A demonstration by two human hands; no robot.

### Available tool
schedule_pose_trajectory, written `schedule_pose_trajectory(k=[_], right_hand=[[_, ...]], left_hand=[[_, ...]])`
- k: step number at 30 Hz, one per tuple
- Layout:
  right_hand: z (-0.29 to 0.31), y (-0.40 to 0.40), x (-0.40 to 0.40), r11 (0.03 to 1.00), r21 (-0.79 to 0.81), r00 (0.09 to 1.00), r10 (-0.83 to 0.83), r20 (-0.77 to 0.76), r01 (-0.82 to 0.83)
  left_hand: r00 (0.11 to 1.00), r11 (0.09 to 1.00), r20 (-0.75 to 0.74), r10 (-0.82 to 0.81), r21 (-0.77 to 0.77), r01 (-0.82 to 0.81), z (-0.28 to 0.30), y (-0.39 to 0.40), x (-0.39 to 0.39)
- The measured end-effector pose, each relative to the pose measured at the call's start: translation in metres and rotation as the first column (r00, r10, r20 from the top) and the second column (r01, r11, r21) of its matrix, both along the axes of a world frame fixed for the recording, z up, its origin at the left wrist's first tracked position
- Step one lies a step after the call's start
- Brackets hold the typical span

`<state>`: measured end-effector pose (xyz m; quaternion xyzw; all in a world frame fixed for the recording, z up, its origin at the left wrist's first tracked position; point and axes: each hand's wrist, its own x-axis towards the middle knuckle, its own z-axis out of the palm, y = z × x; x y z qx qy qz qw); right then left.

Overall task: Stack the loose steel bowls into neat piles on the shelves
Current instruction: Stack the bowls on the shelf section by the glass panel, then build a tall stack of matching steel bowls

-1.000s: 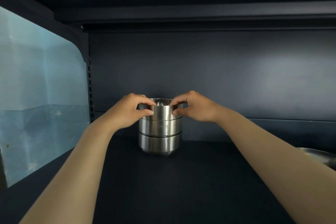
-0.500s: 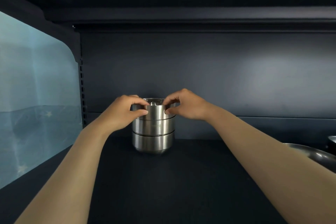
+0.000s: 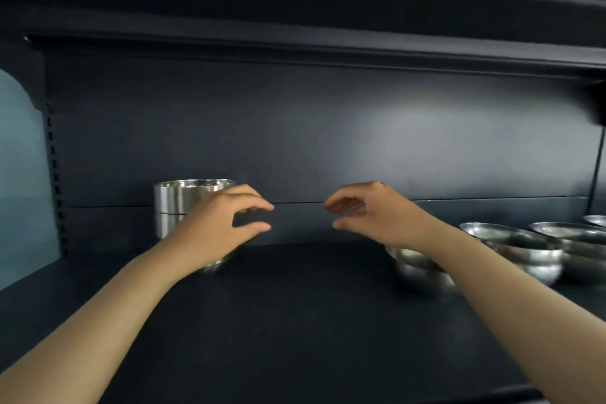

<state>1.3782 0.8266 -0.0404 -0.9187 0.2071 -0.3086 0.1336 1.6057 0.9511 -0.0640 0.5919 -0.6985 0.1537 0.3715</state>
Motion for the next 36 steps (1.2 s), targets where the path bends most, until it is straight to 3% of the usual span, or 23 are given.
schedule_pose_trajectory(k=[8,13,16,21,28,36], right_hand=[[-0.008,-0.016,-0.119,0.991,-0.055,0.968,-0.133,-0.212,0.124],[-0.024,-0.033,-0.151,0.976,-0.210,0.934,-0.130,-0.332,0.061],[-0.036,-0.043,-0.158,0.974,-0.225,0.929,-0.092,-0.359,0.010],[-0.043,-0.052,-0.164,0.970,-0.241,0.929,-0.051,-0.366,-0.042],[-0.047,-0.056,-0.166,0.964,-0.253,0.954,0.004,-0.300,-0.084],[-0.009,-0.054,-0.194,0.930,-0.355,0.990,0.050,-0.133,-0.095]], left_hand=[[0.993,0.980,0.028,-0.113,0.168,0.107,-0.018,-0.032,-0.115],[0.990,0.931,0.066,-0.127,0.353,0.096,-0.030,-0.062,-0.169],[0.994,0.915,0.054,-0.091,0.398,0.062,-0.035,-0.072,-0.182],[1.000,0.916,0.009,-0.005,0.400,0.001,-0.041,-0.077,-0.194],[0.995,0.928,0.085,0.060,0.364,-0.087,-0.040,-0.076,-0.200],[0.986,0.978,0.159,0.051,0.194,-0.082,0.010,-0.068,-0.225]])
